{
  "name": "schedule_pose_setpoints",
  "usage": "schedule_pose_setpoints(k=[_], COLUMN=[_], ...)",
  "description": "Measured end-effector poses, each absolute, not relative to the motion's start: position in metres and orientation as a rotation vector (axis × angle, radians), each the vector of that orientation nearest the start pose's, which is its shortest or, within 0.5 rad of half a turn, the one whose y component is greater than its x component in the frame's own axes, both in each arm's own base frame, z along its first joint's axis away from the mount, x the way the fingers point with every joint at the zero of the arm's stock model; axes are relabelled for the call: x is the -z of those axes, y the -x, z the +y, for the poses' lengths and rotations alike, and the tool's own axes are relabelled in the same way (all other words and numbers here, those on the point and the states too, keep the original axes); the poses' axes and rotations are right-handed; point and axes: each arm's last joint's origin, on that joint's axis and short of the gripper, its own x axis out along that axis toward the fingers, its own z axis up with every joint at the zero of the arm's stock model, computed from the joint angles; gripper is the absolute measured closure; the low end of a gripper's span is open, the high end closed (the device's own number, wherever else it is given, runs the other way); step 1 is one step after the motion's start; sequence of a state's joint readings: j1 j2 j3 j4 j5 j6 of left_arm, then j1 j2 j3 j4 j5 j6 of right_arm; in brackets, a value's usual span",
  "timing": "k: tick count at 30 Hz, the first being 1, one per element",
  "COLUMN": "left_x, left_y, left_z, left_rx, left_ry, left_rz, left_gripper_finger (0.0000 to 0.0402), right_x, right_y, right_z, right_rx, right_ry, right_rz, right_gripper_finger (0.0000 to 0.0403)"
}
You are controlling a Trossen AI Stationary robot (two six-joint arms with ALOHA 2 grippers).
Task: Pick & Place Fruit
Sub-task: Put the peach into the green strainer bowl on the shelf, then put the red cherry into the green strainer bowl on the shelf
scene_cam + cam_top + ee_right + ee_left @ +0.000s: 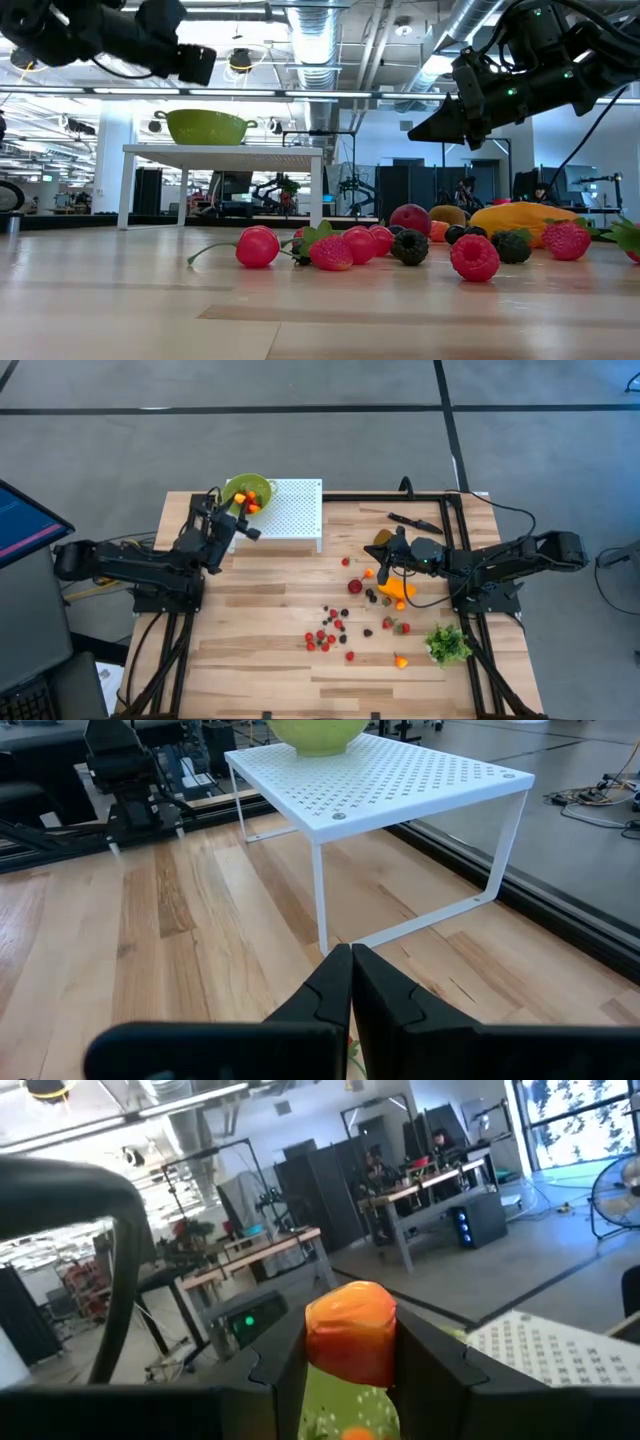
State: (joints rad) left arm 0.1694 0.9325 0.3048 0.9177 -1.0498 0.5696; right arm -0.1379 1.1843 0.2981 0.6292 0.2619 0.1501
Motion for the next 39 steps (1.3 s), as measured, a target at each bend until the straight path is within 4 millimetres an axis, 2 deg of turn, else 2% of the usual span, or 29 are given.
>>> schedule_pose_setpoints(k=[9, 20, 32, 39], left_x=[-0.23, -0.226, -0.226, -0.227], left_y=[-0.165, -0.164, -0.164, -0.165], left_z=[0.058, 0.057, 0.057, 0.056], left_rx=[-1.22, -1.188, -1.188, -1.164], left_ry=[-0.331, -0.317, -0.319, -0.321], left_rz=[0.064, 0.052, 0.053, 0.039], left_gripper_finger=[0.028, 0.0278, 0.02, 0.0179], right_x=[-0.172, -0.172, -0.172, -0.172], right_y=[-0.211, -0.211, -0.211, -0.211], right_z=[-0.037, -0.037, -0.037, -0.037], right_rx=[0.416, 0.416, 0.416, 0.416], right_ry=[-0.131, -0.131, -0.131, -0.131], right_rz=[0.228, 0.227, 0.227, 0.228], right_gripper_finger=[0.0397, 0.0397, 0.0397, 0.0397])
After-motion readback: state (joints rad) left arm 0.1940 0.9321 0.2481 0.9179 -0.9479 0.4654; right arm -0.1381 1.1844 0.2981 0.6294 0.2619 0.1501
